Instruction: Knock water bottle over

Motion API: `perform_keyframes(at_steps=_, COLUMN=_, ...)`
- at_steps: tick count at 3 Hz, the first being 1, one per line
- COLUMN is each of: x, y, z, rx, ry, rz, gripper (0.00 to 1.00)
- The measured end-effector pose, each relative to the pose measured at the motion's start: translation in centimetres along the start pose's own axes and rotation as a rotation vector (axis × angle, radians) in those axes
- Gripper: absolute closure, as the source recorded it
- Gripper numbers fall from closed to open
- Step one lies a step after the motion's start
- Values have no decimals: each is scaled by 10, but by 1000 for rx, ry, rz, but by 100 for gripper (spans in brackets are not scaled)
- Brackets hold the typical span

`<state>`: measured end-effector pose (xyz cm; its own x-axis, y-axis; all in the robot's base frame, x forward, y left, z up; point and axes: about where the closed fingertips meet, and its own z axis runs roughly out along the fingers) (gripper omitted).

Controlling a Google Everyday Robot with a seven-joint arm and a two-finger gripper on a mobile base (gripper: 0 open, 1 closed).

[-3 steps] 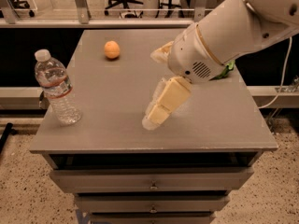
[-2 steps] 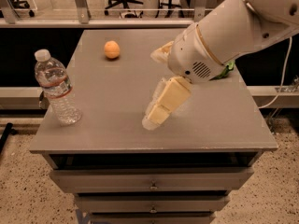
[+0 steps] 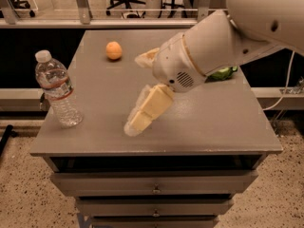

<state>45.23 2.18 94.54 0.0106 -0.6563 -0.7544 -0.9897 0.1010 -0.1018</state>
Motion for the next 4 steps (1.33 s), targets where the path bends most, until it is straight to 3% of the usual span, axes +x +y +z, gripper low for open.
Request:
perform_keyframes(at_steps=2, x=-20, y=-5, z=52, rx=-34, ry=-137, rz=-45, gripper=0)
perform_keyframes(at_steps=4, x=-44, y=-10, z=94, rx=-54, ry=-260, rz=-46, gripper=0)
